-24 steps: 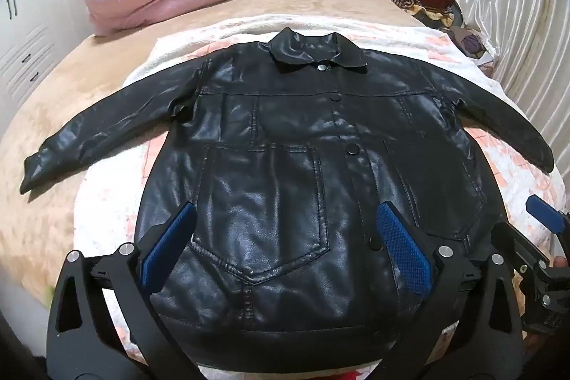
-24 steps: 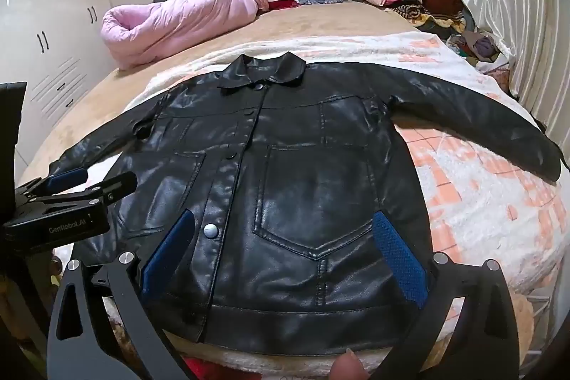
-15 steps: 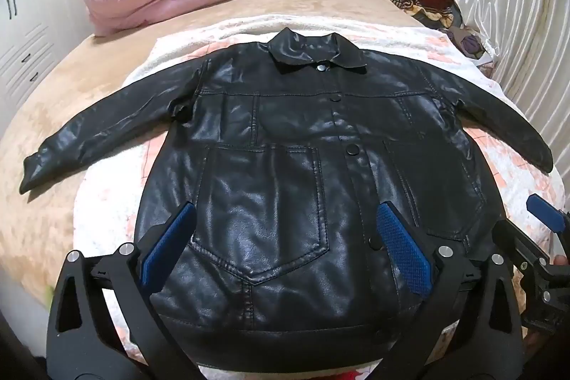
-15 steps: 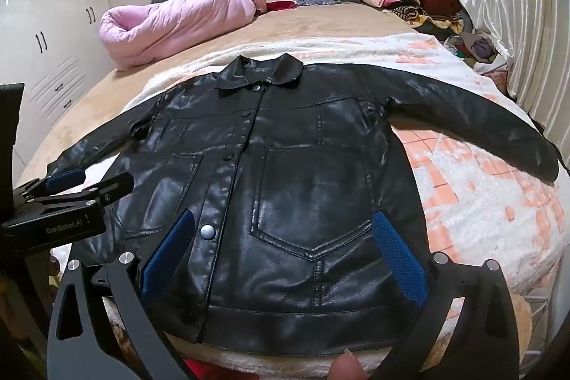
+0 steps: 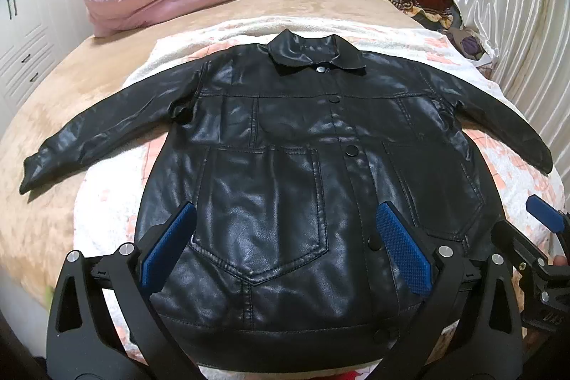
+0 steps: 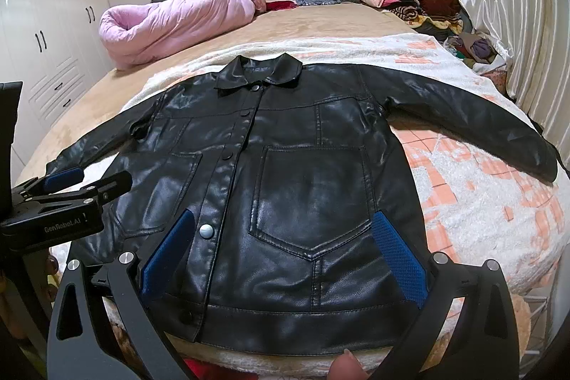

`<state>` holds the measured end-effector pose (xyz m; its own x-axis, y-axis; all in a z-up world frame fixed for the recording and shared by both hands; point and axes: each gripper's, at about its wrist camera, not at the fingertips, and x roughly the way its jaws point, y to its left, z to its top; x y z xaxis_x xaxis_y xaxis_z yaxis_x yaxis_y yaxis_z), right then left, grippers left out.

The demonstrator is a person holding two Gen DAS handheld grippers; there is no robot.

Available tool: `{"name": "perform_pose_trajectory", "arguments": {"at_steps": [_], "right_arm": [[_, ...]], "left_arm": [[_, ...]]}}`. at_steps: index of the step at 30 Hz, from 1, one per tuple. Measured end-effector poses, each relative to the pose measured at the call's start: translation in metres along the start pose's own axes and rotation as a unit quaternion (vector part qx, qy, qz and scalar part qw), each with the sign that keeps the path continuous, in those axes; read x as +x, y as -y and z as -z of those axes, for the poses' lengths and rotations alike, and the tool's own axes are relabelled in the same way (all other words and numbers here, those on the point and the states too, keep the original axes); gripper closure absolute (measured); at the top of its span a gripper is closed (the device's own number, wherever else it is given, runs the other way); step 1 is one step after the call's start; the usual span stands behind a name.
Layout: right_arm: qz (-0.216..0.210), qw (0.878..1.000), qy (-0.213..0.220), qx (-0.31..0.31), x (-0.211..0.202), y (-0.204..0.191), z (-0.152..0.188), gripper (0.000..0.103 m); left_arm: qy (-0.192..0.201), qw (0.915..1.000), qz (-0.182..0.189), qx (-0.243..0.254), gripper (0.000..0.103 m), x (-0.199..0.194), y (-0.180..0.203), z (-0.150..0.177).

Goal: Fold large clothes

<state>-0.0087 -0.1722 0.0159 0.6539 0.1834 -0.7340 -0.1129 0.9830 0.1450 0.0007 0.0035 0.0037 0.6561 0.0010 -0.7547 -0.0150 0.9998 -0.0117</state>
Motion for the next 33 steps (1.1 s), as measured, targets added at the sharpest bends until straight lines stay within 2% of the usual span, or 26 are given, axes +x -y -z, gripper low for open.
{"name": "perform_pose_trajectory", "arguments": {"at_steps": [33], "right_arm": [[0.001, 1.000, -0.002, -0.007, 0.0025, -0.0035, -0.0011, 0.004]], "left_arm": [[0.003, 1.0000, 0.000, 0.000, 0.008, -0.0021, -0.0011, -0.0015]]}}
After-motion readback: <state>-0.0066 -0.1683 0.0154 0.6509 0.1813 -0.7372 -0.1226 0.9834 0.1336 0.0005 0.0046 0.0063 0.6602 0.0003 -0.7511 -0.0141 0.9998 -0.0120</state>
